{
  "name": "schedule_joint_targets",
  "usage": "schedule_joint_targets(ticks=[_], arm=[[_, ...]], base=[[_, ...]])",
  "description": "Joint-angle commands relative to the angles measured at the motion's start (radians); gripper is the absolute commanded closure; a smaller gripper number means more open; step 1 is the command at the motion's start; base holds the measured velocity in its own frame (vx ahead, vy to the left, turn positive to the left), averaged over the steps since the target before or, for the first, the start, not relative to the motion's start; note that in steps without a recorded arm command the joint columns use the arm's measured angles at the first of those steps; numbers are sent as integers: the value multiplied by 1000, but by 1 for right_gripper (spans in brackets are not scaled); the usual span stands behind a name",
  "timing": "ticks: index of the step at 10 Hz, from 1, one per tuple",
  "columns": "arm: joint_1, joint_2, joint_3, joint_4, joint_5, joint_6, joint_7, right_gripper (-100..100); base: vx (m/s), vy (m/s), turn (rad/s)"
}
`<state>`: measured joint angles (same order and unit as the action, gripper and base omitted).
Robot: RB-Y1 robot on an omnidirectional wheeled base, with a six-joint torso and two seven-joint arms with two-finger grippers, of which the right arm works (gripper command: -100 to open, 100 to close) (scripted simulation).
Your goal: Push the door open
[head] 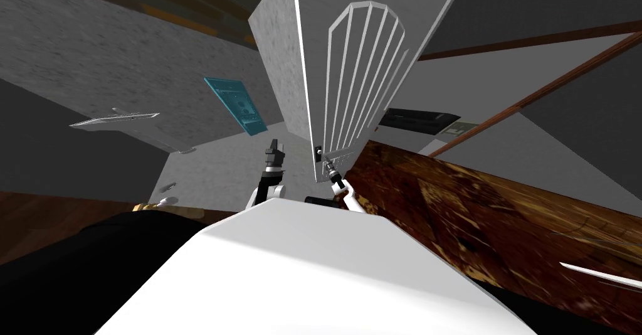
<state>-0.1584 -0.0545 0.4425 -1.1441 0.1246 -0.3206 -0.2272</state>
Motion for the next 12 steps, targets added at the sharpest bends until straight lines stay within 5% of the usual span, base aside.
schedule_joint_targets(ticks=[1,9,10,12], arm=[[0,0,0,0,0,0,0,-100],[-15,9,-24,28,-2,-17,14,-100],[-15,9,-24,28,-2,-17,14,100],[-15,9,-24,28,-2,-17,14,100]], base=[[-98,-35,1],[163,100,23],[0,0,0],[-22,-17,4]])
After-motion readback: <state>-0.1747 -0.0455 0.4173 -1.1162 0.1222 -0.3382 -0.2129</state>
